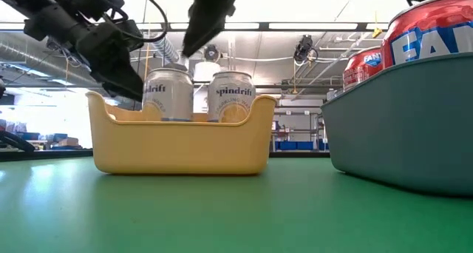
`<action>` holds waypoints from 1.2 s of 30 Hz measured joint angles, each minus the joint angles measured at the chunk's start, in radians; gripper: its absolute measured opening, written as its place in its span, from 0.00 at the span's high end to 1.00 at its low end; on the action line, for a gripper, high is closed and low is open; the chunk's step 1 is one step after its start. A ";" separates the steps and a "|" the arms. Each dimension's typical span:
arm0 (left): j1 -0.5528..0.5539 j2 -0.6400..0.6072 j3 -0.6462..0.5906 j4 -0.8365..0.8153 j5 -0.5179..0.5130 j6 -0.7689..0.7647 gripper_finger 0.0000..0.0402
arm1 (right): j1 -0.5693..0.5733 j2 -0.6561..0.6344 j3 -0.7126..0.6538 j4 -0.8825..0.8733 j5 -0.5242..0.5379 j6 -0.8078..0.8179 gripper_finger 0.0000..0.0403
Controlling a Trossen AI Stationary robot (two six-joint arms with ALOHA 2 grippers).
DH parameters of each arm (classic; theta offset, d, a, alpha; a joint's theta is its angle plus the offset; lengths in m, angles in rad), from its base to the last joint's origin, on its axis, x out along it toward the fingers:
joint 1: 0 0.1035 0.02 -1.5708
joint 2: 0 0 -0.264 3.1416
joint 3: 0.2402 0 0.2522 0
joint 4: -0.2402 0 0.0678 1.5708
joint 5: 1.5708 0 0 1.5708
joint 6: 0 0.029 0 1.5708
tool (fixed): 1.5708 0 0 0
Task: Sort soda cans
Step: Adjust the yellow bin
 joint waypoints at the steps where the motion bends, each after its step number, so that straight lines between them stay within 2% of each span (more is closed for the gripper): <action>1: 0.000 0.015 0.000 0.025 0.000 0.012 0.51 | -0.003 -0.022 0.000 -0.020 0.000 0.008 0.48; 6: 0.000 0.089 0.000 0.065 0.001 0.021 0.51 | -0.010 -0.102 -0.001 -0.097 -0.024 0.076 0.91; 7: 0.000 0.103 0.000 0.062 0.001 0.021 0.51 | -0.011 -0.109 -0.014 -0.094 -0.042 0.079 0.95; 12: 0.000 0.173 0.000 0.097 0.009 0.035 0.51 | 0.033 -0.102 -0.153 -0.032 -0.112 0.100 0.98; 16: -0.001 0.229 0.000 0.153 0.083 0.035 0.51 | 0.054 -0.111 -0.247 0.033 -0.115 0.111 0.99; 21: -0.023 0.282 0.000 0.202 0.131 0.000 0.51 | 0.054 -0.119 -0.266 0.039 -0.112 0.127 1.00; 28: -0.099 0.301 0.000 0.227 0.143 -0.085 0.51 | 0.054 -0.171 -0.267 0.003 -0.102 0.121 1.00; 33: -0.164 0.301 0.000 0.239 0.130 -0.121 0.51 | 0.064 -0.189 -0.267 -0.067 -0.100 0.144 1.00; 36: -0.193 0.301 0.000 0.243 0.098 -0.139 0.51 | 0.084 -0.189 -0.332 -0.052 -0.101 0.150 1.00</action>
